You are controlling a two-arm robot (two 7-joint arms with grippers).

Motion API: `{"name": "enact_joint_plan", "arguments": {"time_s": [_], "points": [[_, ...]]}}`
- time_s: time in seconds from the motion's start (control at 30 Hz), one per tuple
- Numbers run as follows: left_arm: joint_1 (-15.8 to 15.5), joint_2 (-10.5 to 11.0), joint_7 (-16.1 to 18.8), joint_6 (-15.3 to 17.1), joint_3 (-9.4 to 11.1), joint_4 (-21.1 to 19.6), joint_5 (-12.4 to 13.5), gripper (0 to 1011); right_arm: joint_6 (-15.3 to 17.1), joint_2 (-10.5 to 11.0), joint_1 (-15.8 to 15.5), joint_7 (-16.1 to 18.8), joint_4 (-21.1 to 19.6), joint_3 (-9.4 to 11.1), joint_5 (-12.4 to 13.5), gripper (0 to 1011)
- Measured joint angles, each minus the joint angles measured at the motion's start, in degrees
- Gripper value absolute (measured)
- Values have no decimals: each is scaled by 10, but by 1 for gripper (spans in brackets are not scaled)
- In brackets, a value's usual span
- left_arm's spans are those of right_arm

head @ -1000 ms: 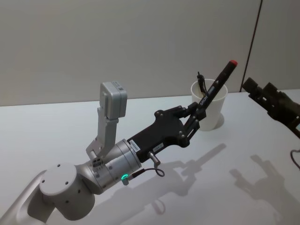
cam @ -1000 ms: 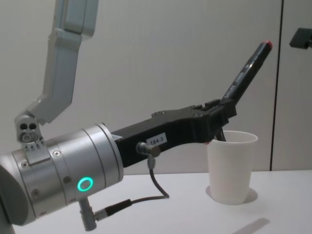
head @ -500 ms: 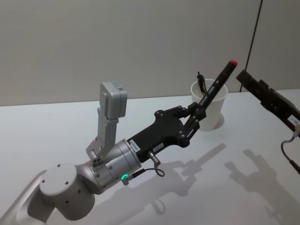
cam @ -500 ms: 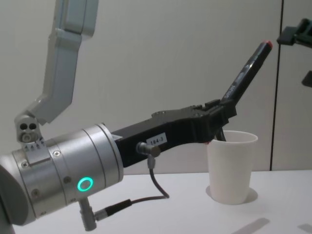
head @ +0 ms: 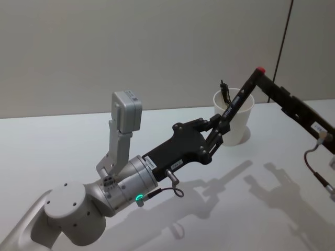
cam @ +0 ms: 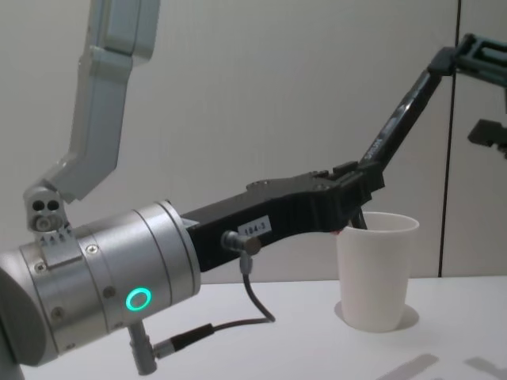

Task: Place the pen into the pen holder.

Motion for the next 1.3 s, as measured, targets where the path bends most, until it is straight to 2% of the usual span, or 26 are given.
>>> {"name": "enact_joint_plan", "arguments": {"time_s": [0.47, 1.3], "points": [[0, 0, 0, 0, 0, 0, 0, 191, 21, -10, 18, -18, 3, -15, 7, 1002], [0, 0, 0, 0, 0, 0, 0, 191, 13, -19, 24, -35, 9, -40, 3, 1002]]}}
